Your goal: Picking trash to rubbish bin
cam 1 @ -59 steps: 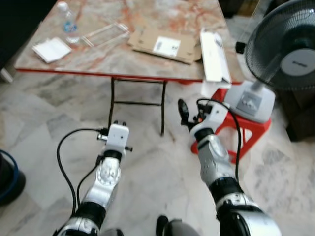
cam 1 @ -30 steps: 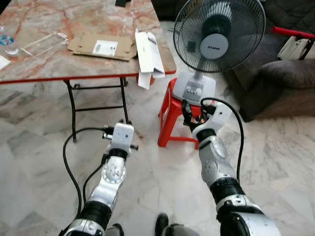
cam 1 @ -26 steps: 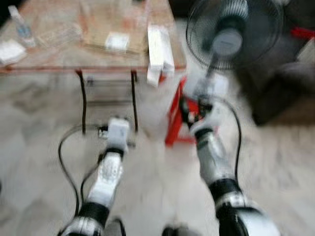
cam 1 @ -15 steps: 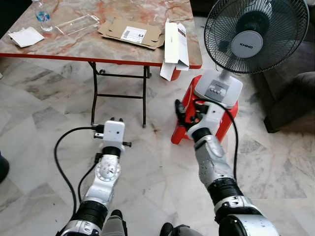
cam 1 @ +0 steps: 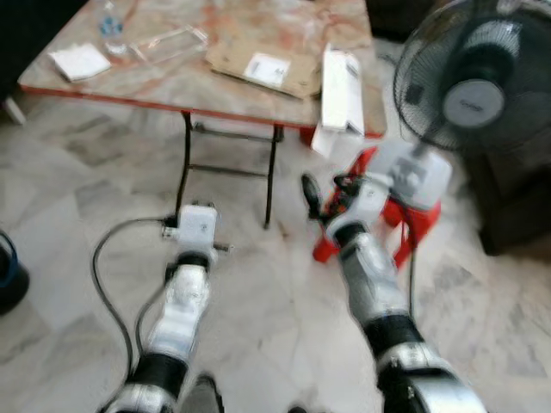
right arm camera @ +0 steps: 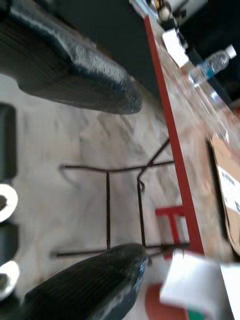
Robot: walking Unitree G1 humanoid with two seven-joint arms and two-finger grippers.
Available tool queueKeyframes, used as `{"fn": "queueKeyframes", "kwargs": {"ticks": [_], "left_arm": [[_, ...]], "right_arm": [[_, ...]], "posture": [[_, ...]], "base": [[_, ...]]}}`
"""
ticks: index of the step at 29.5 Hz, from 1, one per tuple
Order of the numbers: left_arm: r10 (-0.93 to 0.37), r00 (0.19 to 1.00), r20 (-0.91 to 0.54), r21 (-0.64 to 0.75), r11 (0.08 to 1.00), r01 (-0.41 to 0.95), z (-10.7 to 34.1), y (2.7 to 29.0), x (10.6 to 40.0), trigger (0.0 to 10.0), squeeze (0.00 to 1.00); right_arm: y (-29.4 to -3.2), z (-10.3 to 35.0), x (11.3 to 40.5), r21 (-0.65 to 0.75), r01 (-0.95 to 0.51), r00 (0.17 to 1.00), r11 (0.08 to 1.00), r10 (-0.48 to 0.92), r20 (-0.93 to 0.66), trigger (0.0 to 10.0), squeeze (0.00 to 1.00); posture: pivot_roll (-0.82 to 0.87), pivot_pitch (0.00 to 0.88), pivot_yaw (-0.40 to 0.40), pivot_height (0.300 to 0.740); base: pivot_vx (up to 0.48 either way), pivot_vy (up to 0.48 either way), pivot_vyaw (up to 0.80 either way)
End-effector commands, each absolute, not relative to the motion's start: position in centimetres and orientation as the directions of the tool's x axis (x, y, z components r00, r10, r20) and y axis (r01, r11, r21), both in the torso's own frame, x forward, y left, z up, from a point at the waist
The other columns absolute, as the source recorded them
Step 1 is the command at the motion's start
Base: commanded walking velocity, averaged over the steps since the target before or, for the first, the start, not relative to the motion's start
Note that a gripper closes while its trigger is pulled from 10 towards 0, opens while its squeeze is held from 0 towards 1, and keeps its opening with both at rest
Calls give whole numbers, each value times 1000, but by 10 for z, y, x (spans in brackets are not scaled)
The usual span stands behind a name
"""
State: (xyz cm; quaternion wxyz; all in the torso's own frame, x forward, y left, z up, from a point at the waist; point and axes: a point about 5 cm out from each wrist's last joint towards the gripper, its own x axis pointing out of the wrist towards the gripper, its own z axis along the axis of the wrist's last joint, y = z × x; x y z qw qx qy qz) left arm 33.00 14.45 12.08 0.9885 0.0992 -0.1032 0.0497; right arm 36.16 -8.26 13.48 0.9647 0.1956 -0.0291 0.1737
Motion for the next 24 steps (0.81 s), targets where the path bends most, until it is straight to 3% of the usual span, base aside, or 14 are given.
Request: {"fn": "queueKeyframes", "kwargs": {"ticks": [1, 13, 20, 24], "left_arm": [[65, 973, 222, 162, 981, -103, 124, 134, 330, 10000, 0], [65, 972, 228, 161, 982, -103, 127, 133, 331, 10000, 0], [69, 970, 235, 158, 982, -108, 130, 134, 331, 10000, 0], [71, 968, 239, 155, 982, -110, 131, 133, 331, 10000, 0]], "right_arm": [[-97, 134, 362, 375, -310, 951, 874, 285, 122, 10000, 0], [-95, 137, 362, 346, -321, 947, 881, 295, 126, 10000, 0], [-93, 140, 361, 309, -344, 938, 887, 312, 149, 10000, 0], [-94, 138, 361, 360, -331, 944, 872, 302, 137, 10000, 0]], "posture": [[50, 207, -103, 740], [50, 197, -105, 740], [51, 199, -106, 740], [48, 204, -109, 740]], "base": [[450, 0, 0], [451, 0, 0], [448, 0, 800], [450, 0, 0]]}}
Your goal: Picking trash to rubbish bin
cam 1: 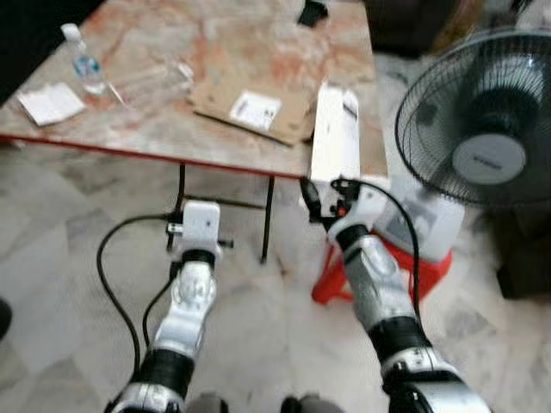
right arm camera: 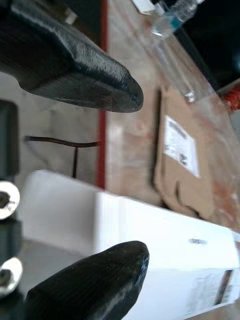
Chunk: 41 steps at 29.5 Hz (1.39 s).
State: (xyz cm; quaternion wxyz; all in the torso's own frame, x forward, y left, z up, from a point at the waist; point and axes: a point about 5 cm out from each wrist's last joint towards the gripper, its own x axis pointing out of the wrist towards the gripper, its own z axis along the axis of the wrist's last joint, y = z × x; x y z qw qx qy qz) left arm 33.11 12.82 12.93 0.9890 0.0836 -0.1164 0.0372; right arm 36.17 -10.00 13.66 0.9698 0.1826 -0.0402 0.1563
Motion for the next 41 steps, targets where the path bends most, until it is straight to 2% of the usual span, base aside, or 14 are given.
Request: {"fn": "queueKeyframes", "kwargs": {"ticks": [1, 5, 15, 20, 24, 35, 41], "left_arm": [[71, 968, 239, 155, 982, -110, 131, 133, 331, 10000, 0], [52, 963, 264, 147, 985, -94, 134, 131, 330, 10000, 0], [21, 961, 277, 140, 988, -62, 137, 126, 330, 10000, 0], [21, 961, 275, 148, 987, -64, 138, 127, 331, 10000, 0], [22, 960, 278, 147, 987, -65, 139, 128, 331, 10000, 0], [20, 959, 284, 147, 987, -65, 140, 127, 331, 10000, 0], [2, 947, 322, 145, 988, -51, 145, 125, 328, 10000, 0]], "right_arm": [[-94, 138, 361, 360, -331, 944, 872, 302, 137, 10000, 0], [-94, 139, 361, 364, -333, 943, 870, 303, 138, 10000, 0], [-95, 143, 362, 374, -332, 943, 866, 297, 148, 10000, 0], [-95, 145, 363, 391, -327, 945, 860, 291, 149, 10000, 0], [-96, 147, 363, 393, -331, 943, 858, 290, 160, 10000, 0], [-95, 149, 362, 397, -333, 942, 855, 287, 171, 10000, 0], [-95, 150, 362, 398, -337, 941, 853, 291, 173, 10000, 0]], "posture": [[48, 204, -109, 740], [47, 206, -112, 740], [44, 201, -113, 740], [42, 201, -112, 740], [44, 200, -114, 740], [42, 200, -114, 740], [43, 201, -116, 740]], "base": [[450, 0, 0], [397, 0, 0], [0, 0, 0], [377, 0, 0], [423, 0, -742], [419, 0, 0], [41, 0, 0]]}}
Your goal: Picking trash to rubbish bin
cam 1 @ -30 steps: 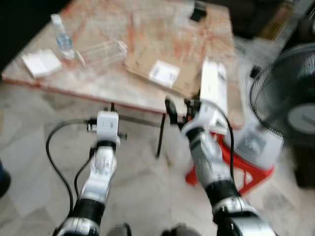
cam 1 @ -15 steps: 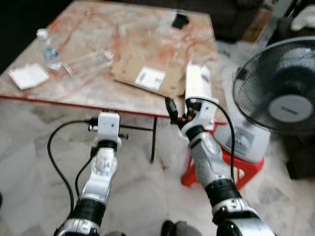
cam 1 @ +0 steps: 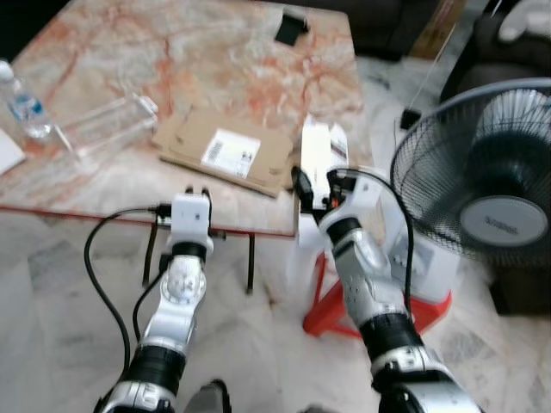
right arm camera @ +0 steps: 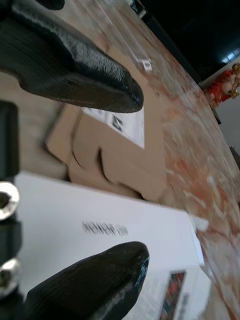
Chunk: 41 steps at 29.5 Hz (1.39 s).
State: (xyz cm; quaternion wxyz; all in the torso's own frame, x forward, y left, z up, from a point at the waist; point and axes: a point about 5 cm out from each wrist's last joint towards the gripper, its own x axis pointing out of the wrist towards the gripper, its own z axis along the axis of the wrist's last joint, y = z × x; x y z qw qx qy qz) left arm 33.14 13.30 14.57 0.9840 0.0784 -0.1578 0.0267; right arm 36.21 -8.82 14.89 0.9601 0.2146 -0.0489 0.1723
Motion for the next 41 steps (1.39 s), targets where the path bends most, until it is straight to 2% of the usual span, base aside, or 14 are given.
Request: {"fn": "queueKeyframes", "kwargs": {"ticks": [1, 18, 19, 23, 37, 38, 39, 41], "left_arm": [[0, 946, 325, 144, 988, -50, 145, 124, 328, 10000, 0], [-11, 944, 330, 140, 989, -37, 146, 123, 326, 10000, 0], [-12, 945, 327, 141, 989, -36, 145, 123, 326, 10000, 0], [-21, 950, 312, 141, 990, -24, 143, 122, 326, 10000, 0], [-51, 958, 282, 135, 991, 13, 137, 118, 326, 10000, 0], [-50, 959, 280, 133, 991, 13, 137, 118, 326, 10000, 0], [-50, 960, 276, 129, 992, 14, 137, 118, 326, 10000, 0], [-40, 966, 255, 103, 995, 14, 133, 120, 325, 10000, 0]], "right_arm": [[-95, 151, 362, 398, -337, 941, 853, 291, 174, 10000, 0], [-96, 157, 352, 451, -360, 933, 817, 311, 181, 10000, 0], [-98, 155, 349, 455, -358, 934, 816, 322, 156, 10000, 1000], [-102, 153, 341, 468, -355, 929, 809, 360, 81, 10000, 1000], [-100, 149, 327, 476, -384, 892, 791, 451, -30, 10000, 1000], [-100, 148, 327, 475, -381, 892, 793, 450, -36, 10000, 820], [-99, 147, 327, 475, -378, 891, 795, 451, -46, 10000, 0], [-98, 144, 327, 483, -359, 893, 799, 444, -70, 10000, 0]], "posture": [[40, 202, -117, 740], [31, 206, -122, 740], [22, 209, -125, 740], [22, 209, -126, 740], [20, 209, -127, 740], [20, 209, -127, 740], [20, 209, -127, 740], [22, 210, -127, 740]], "base": [[0, 0, 0], [0, 0, 0], [0, 0, 0], [0, 0, 0], [0, 0, 0], [0, 0, 0], [0, 0, 0], [0, 0, 0]]}}
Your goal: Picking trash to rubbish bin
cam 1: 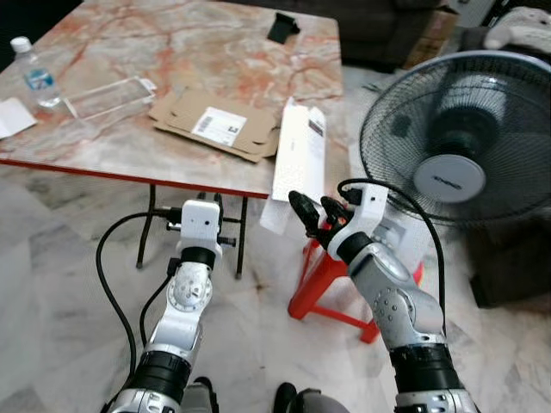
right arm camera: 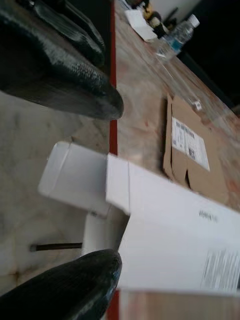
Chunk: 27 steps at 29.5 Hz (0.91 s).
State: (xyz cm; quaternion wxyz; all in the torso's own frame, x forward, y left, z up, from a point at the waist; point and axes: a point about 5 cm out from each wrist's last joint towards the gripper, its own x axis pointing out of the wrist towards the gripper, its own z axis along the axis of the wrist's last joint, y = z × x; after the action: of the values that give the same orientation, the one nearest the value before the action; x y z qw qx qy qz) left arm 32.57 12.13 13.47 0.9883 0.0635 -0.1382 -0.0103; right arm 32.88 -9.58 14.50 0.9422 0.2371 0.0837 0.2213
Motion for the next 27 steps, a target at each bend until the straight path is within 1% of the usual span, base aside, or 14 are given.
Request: {"fn": "queueKeyframes", "kwargs": {"ticks": [1, 10, 14, 19, 27], "left_arm": [[-39, 967, 252, 100, 995, 14, 132, 121, 325, 10000, 0], [-49, 971, 233, 102, 994, 26, 129, 121, 325, 10000, 0], [-32, 971, 236, 113, 994, 6, 130, 125, 326, 10000, 0], [-3, 972, 235, 141, 990, -31, 131, 135, 328, 10000, 0], [4, 971, 239, 143, 989, -39, 131, 135, 327, 10000, 0]], "right_arm": [[-98, 143, 327, 485, -356, 894, 799, 443, -73, 10000, 0], [-95, 133, 326, 516, -316, 879, 796, 450, -156, 10000, 0], [-94, 130, 327, 543, -294, 875, 786, 450, -177, 10000, 0], [-91, 133, 329, 558, -296, 877, 775, 452, -163, 10000, 0], [-86, 139, 331, 573, -313, 872, 757, 468, -144, 10000, 0]], "posture": [[22, 210, -127, 740], [22, 209, -129, 740], [22, 210, -128, 740], [24, 209, -128, 740], [25, 207, -130, 740]], "base": [[0, 0, 0], [0, 0, 0], [0, 0, 0], [330, 0, 0], [427, 0, 0]]}}
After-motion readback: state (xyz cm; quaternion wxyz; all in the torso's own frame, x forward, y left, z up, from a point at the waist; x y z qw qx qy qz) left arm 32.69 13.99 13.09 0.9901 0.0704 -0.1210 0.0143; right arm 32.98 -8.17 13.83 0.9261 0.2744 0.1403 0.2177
